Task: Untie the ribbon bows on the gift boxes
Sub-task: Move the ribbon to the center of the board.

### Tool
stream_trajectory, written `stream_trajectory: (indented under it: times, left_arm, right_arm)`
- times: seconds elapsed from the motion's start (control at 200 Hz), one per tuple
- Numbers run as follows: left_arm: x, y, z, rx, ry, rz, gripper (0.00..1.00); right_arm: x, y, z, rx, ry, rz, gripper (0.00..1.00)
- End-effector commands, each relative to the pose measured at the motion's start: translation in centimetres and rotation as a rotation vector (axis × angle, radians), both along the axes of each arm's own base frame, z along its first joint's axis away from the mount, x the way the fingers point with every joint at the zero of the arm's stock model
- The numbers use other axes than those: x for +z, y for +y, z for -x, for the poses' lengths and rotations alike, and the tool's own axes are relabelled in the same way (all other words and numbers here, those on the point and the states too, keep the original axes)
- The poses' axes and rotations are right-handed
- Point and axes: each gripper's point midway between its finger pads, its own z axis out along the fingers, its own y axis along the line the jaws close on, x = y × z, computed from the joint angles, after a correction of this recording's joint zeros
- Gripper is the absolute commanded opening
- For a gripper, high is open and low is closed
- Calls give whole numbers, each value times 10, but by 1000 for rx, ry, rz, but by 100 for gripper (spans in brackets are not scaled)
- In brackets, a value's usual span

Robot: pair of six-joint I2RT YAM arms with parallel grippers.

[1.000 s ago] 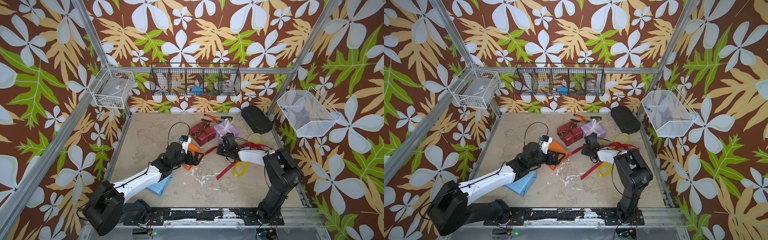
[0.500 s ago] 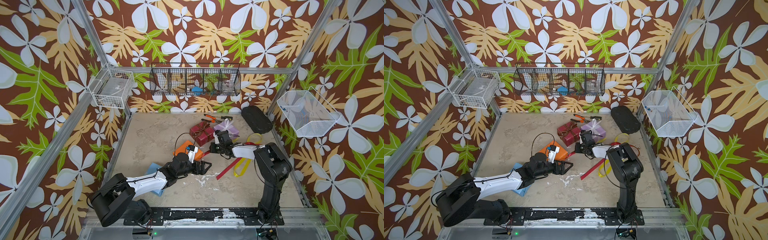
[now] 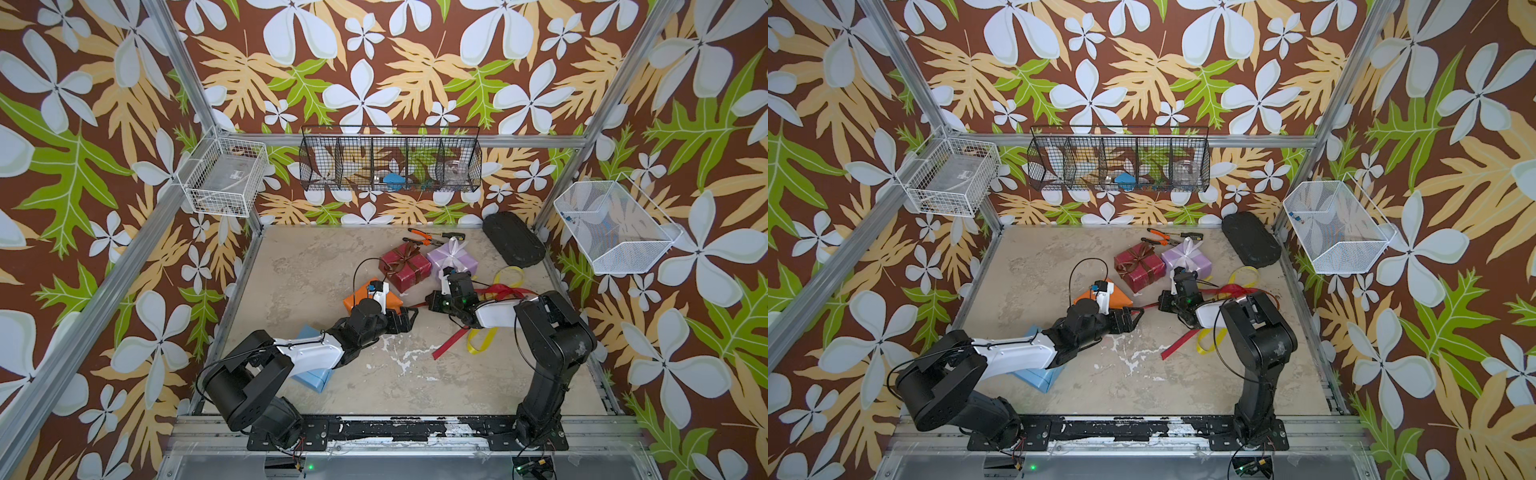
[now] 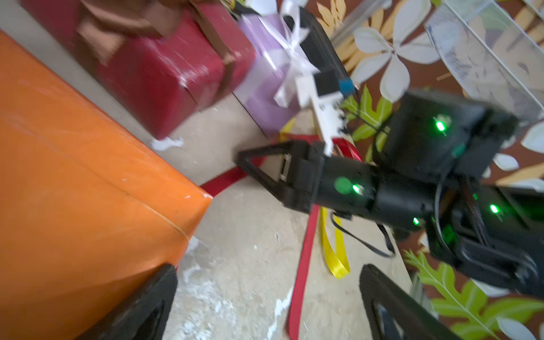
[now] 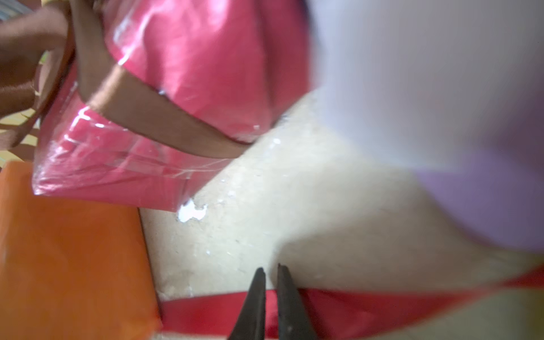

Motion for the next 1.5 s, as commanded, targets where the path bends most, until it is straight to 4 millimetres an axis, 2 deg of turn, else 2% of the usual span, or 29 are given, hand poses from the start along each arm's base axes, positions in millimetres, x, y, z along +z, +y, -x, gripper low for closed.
stream_trajectory:
  times: [0.0,0.215,0.42,0.561,0.636,0.806,0.951,1.041,1.191,1.296,1.391,1.491]
  left_arm:
    - [-2,33,-25,149,-26,-53,100]
    - [3,80,-57,282,-51,-118,100]
    - [1,105,-73,331,-40,-167,100]
    - [0,93,-71,263,-24,-148,100]
    - [-1,85,-69,222,-5,-132,100]
    - [9,69,-68,149,-4,-82,100]
    - [19,64,-70,135,-17,-61,100]
    - [22,63,-74,140,-22,-55,100]
    - [35,53,-91,127,-51,-57,100]
    - [48,45,-110,117,-84,-97,100]
    - [58,43,-131,118,-102,-98,100]
    - [64,43,-155,120,-119,-84,100]
  right_arm:
    - [-52,-44,46,-104,253,87,13]
    - [-59,-78,52,-201,290,3,13]
    - [-60,-84,50,-230,307,-70,13]
    - [-39,-85,37,-237,248,-58,15]
    - [-26,-94,28,-244,211,5,15]
    - [-24,-93,22,-138,257,145,19]
    - [-15,-123,22,-171,254,378,20]
    - [-16,-142,25,-195,265,410,20]
    - [-21,-170,34,-255,297,413,19]
    - [-16,-194,38,-311,292,456,19]
    - [1,-208,36,-357,257,517,20]
    - [24,-207,27,-363,195,501,21]
